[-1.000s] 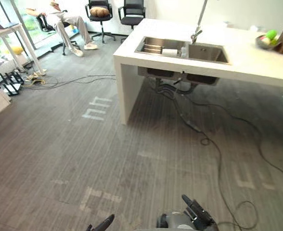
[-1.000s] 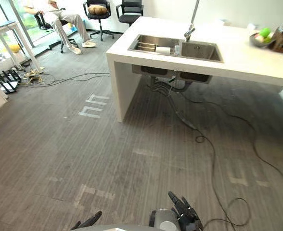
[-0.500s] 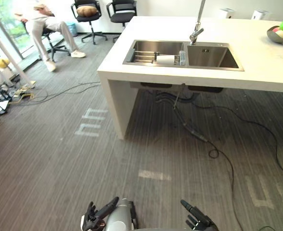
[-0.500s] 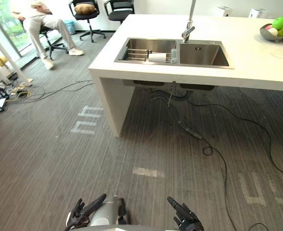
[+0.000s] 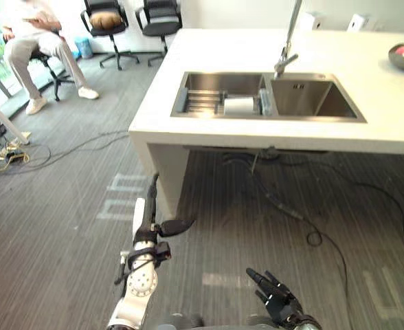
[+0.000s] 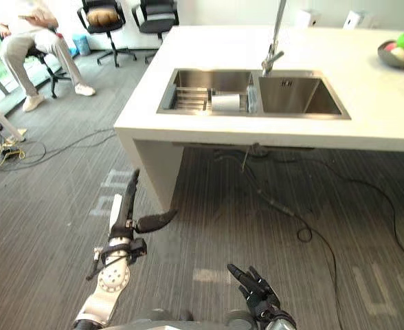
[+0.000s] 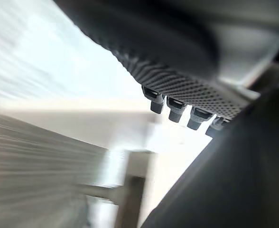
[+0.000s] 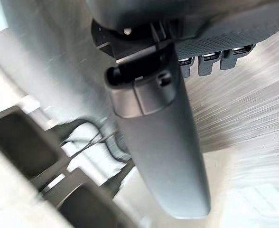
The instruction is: Walk over to the sink, pick up the cup, carry it to the dishwasher, place the cup inside the dishwasher, then close the dishwasher door
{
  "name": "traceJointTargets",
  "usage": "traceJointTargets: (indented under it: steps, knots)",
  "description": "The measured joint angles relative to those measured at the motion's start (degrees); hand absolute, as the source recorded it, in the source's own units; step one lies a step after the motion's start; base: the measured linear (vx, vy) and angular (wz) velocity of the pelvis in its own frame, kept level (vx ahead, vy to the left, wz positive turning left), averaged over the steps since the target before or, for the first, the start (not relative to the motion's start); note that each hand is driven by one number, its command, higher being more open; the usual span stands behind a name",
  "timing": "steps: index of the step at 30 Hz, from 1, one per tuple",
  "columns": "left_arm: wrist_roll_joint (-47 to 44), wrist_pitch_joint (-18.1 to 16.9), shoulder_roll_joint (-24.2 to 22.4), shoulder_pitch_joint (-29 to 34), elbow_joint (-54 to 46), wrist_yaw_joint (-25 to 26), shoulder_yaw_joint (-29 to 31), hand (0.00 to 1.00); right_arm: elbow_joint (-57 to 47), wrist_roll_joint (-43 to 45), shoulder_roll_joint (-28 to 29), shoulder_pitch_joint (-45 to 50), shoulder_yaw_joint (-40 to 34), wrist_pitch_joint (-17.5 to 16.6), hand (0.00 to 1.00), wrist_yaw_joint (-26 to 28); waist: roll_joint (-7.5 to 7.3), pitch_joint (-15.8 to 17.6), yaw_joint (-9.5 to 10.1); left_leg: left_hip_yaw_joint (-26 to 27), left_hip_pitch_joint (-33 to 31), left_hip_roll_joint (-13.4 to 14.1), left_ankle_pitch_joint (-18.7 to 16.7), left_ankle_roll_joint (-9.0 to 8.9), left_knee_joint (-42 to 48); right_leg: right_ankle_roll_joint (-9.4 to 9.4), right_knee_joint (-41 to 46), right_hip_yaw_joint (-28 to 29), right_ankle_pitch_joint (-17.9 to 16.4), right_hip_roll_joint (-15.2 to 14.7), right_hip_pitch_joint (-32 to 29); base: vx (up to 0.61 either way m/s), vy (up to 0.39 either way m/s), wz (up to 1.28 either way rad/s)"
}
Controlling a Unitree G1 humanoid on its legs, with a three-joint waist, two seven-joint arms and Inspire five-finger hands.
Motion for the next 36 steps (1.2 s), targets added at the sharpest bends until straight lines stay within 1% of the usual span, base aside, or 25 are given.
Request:
traceJointTargets:
  steps: [1, 2, 3, 4, 5, 6, 7, 8, 9, 10, 12, 14, 15, 16, 17, 18, 19, 20, 21, 22, 23, 24, 25, 30, 36]
  knots:
    - [1.3, -0.1, 0.2, -0.7, -1.4, 1.1, -0.4, 1.0, -0.5, 0.0, 0.2, -0.1, 0.0, -0.4, 1.0, 0.4, -0.12, -0.1, -0.12, -0.3, 1.5, 0.8, 0.0, -0.55, -1.1, -0.11, -2.1, -1.0, -1.5, 0.3, -2.7, 0.35, -0.107, 0.13]
    - [2.1, -0.1, 0.6, -2.0, -2.8, 2.0, -1.0, 1.0, -1.1, 0.0, 0.5, -0.4, 0.0, -0.8, 1.0, 0.5, 0.17, 0.0, -0.53, -0.9, 3.1, 2.5, 0.0, -1.44, -2.4, -0.08, -8.4, -2.9, -3.0, 1.4, -5.0, 0.51, -0.219, 0.25]
    - [2.5, -0.2, 1.3, -3.3, -4.2, 2.4, -1.6, 1.0, -1.2, 0.0, 1.0, -1.0, 0.0, -0.9, 1.0, 0.4, 0.46, 0.2, -1.23, -1.6, 4.2, 4.6, -0.4, -2.53, -2.7, 0.27, -18.0, -4.9, -3.7, 2.8, -5.6, 0.38, -0.182, 0.28]
    - [2.6, -0.2, 1.8, -3.9, -4.9, 2.4, -1.9, 1.0, -1.1, 0.0, 1.4, -1.1, -0.1, -1.0, 1.0, 0.1, 0.47, 0.3, -1.46, -1.9, 4.8, 5.6, -0.8, -3.18, -2.7, 0.31, -23.6, -5.8, -3.7, 3.6, -5.5, 0.46, -0.293, 0.19]
    - [3.0, -0.4, 2.6, -4.8, -6.0, 2.4, -2.4, 1.0, -0.9, 0.0, 1.8, -1.1, 0.1, -0.8, 1.0, -0.4, 0.42, 0.3, -1.42, -2.1, 6.2, 6.9, -1.7, -4.67, -2.4, 0.72, -36.1, -6.5, -2.9, 5.5, -4.6, 0.33, -0.236, 0.04]
    - [3.3, -0.6, 2.9, -5.0, -7.4, 2.4, -2.6, 1.0, -1.0, 0.0, 2.0, -0.8, 0.2, -0.5, 1.0, -0.7, 0.11, 0.2, -1.43, -2.2, 7.5, 7.1, -3.0, -6.16, -1.8, 0.25, -45.3, -6.0, 0.2, 6.1, -3.4, 0.61, -0.418, -0.09]
    - [4.0, -1.0, 2.6, -5.0, -9.1, 2.8, -2.6, 1.0, -1.4, 0.3, 1.4, -0.6, 0.0, -0.4, 1.0, -1.1, 1.76, 0.2, -1.57, -2.4, 9.8, 8.3, -6.9, -8.73, -0.1, -0.76, -49.5, -5.4, 8.0, 7.4, -1.8, 0.37, -0.247, -0.13]
    - [4.0, -0.9, 2.2, -4.9, -9.3, 2.8, -2.8, 1.0, -1.3, 0.3, 1.0, -0.7, 0.0, -0.4, 1.0, -1.2, 2.62, 0.2, -1.49, -2.4, 9.8, 9.2, -7.3, -8.96, 0.3, -0.85, -49.2, -5.4, 7.9, 8.2, -1.6, 0.43, -0.25, -0.23]
    - [4.5, -0.9, 1.7, -5.1, -10.4, 2.6, -3.8, 1.0, -1.0, 0.0, 0.1, -0.8, -0.1, 0.6, 1.0, -1.5, 3.98, -0.4, -1.26, -2.3, 9.6, 10.6, -7.4, -8.9, 1.9, -1.2, -48.6, -5.1, 5.7, 9.8, -1.5, 0.34, -0.203, -0.26]
    - [5.0, -1.0, 1.3, -5.2, -12.2, 2.6, -4.6, 1.0, -1.4, 0.0, 0.0, -0.8, 0.0, 1.2, 1.0, -1.6, 4.52, -0.7, -1.29, -2.6, 9.7, 11.5, -7.2, -8.73, 3.7, -1.74, -47.0, -4.9, 3.3, 10.5, -1.6, 0.4, -0.25, -0.24]
    - [5.9, -1.1, 1.3, -5.6, -14.4, 2.7, -6.0, 1.0, -2.1, -0.1, 0.1, -0.6, 0.1, 2.2, 1.0, -2.0, 4.55, -0.8, -1.3, -3.9, 8.8, 13.0, -6.6, -8.88, 8.6, -1.85, -46.1, -4.9, 0.5, 11.8, -0.7, 0.28, -0.227, -0.21]
    - [7.0, -1.2, 1.0, -5.6, -16.6, 2.7, -6.5, 1.0, -2.4, -0.1, 0.0, -0.4, 0.1, 3.6, 1.0, -2.5, 4.74, -0.4, -1.23, -5.4, 4.0, 15.3, -4.3, -8.82, 21.3, -2.75, -48.3, -5.0, -0.4, 13.7, 1.8, 0.26, -0.216, -0.17]
    - [7.4, -1.1, 0.3, -5.6, -18.4, 2.8, -6.5, 1.0, -3.7, -0.1, 0.1, 0.5, 0.1, 4.7, 1.0, -3.0, 4.89, -0.1, -1.1, -6.2, -1.6, 17.8, 1.0, -8.43, 32.8, -2.95, -50.3, -5.3, -0.6, 15.0, 4.2, 0.18, -0.122, -0.02]
    - [7.9, -1.1, 0.1, -5.5, -19.3, 3.0, -6.4, 1.0, -4.4, -0.1, 0.1, 1.3, 0.4, 4.9, 1.0, -3.0, 4.91, -0.1, -1.05, -6.8, -4.5, 19.3, 3.8, -8.15, 38.6, -3.2, -51.4, -5.4, -0.7, 15.6, 5.6, 0.23, -0.117, 0.04]
    - [8.4, -1.1, -0.6, -5.2, -21.4, 3.3, -6.4, 1.0, -5.9, -0.1, 0.0, 2.5, 0.9, 5.2, 1.0, -3.4, 5.1, -0.1, -0.85, -6.5, -9.5, 22.2, 4.5, -7.59, 48.0, -3.55, -53.6, -5.7, -0.9, 16.9, 8.2, 0.24, -0.082, 0.03]
    - [9.2, -1.4, -0.6, -4.8, -23.0, 3.8, -6.3, 1.0, -5.9, -0.1, -0.1, 3.4, 1.5, 5.2, 1.0, -3.8, 4.78, -0.2, -0.54, -5.1, -12.8, 23.0, 2.5, -6.71, 50.7, -3.67, -56.5, -5.7, -0.9, 17.6, 11.0, 0.24, -0.063, -0.05]
    - [9.2, -1.9, -0.4, -4.8, -23.3, 3.9, -6.3, 1.0, -5.6, -0.1, -0.2, 3.9, 1.7, 5.2, 1.0, -4.0, 4.49, -0.4, -0.1, -4.1, -13.4, 22.8, 1.2, -6.45, 49.2, -3.8, -58.0, -5.7, -0.8, 17.6, 12.3, 0.28, -0.034, -0.2]
    - [9.2, -2.4, 0.7, -4.9, -23.6, 3.8, -6.2, 1.0, -4.2, 0.0, -0.6, 3.9, 1.8, 5.2, 1.0, -4.3, 4.42, -0.7, 0.46, -1.6, -13.2, 21.1, -1.4, -6.39, 41.3, -3.86, -61.3, -5.3, 0.4, 17.4, 15.1, 0.3, 0.004, -0.26]
    - [9.2, -2.4, 2.2, -5.0, -23.8, 3.2, -6.2, 1.0, -2.8, 0.0, -1.1, 3.7, 2.5, 5.2, 1.0, -4.7, 4.42, -1.4, 0.47, -0.7, -12.4, 18.0, -2.6, -6.41, 28.8, -3.53, -63.1, -4.8, 1.6, 16.8, 16.1, 0.3, 0.027, -0.26]
    - [9.2, -2.3, 2.8, -5.0, -23.7, 2.7, -6.2, 1.0, -2.2, -0.1, -1.5, 3.6, 2.9, 5.2, 1.0, -4.7, 4.56, -1.8, 0.42, -0.9, -11.8, 16.0, -2.1, -6.56, 21.0, -3.05, -63.4, -4.5, 1.8, 16.5, 16.0, 0.28, 0.058, -0.26]
    - [9.1, -2.0, 3.6, -5.6, -23.6, 1.4, -6.2, 1.0, -1.5, -0.4, -2.3, 2.9, 3.3, 5.3, 1.0, -4.6, 5.45, -2.3, 0.37, -2.4, -10.7, 13.3, 3.7, -7.26, 7.3, -2.45, -63.5, -3.7, 1.8, 16.6, 15.4, 0.35, 0.091, -0.38]
    - [9.0, -1.0, 5.1, -6.3, -22.6, -0.8, -6.0, 1.0, 0.0, -1.6, -2.2, 1.7, 2.8, 5.5, 1.0, -4.9, 5.01, -2.5, 0.35, -1.2, -7.7, 11.5, 6.1, -7.1, 1.8, -1.31, -64.0, -2.1, 2.4, 15.8, 15.7, 0.4, 0.101, -0.39]
    - [9.0, 0.7, 7.0, -7.6, -21.6, -3.5, -6.3, 1.0, 0.2, -2.3, -2.1, 1.5, 2.7, 5.5, 1.0, -4.8, 4.84, -2.6, 0.04, -0.4, -5.0, 9.9, 8.1, -6.86, -3.9, -1.04, -64.6, -1.8, 2.6, 15.1, 15.8, 0.33, 0.089, -0.25]
    - [8.7, 6.3, 14.7, -11.9, -16.0, -11.7, -9.9, 1.0, 1.3, -2.6, -1.9, 1.0, 2.5, 5.8, 1.0, -5.2, 4.88, -2.6, -1.42, 0.1, 0.0, 8.2, 9.5, -6.56, -10.4, -0.97, -67.4, -1.0, 2.5, 14.5, 18.9, 0.15, 0.046, 0.0]
    - [4.5, 12.5, 17.8, -17.5, -11.5, -21.6, -13.0, 1.0, 2.4, -6.2, -2.1, 0.0, 2.9, 6.3, 1.0, -4.7, 4.86, -2.7, -2.2, -0.4, 2.1, 8.4, 10.0, -7.22, -12.4, -0.94, -68.1, -1.1, 2.6, 14.9, 20.5, 0.01, -0.029, 0.02]
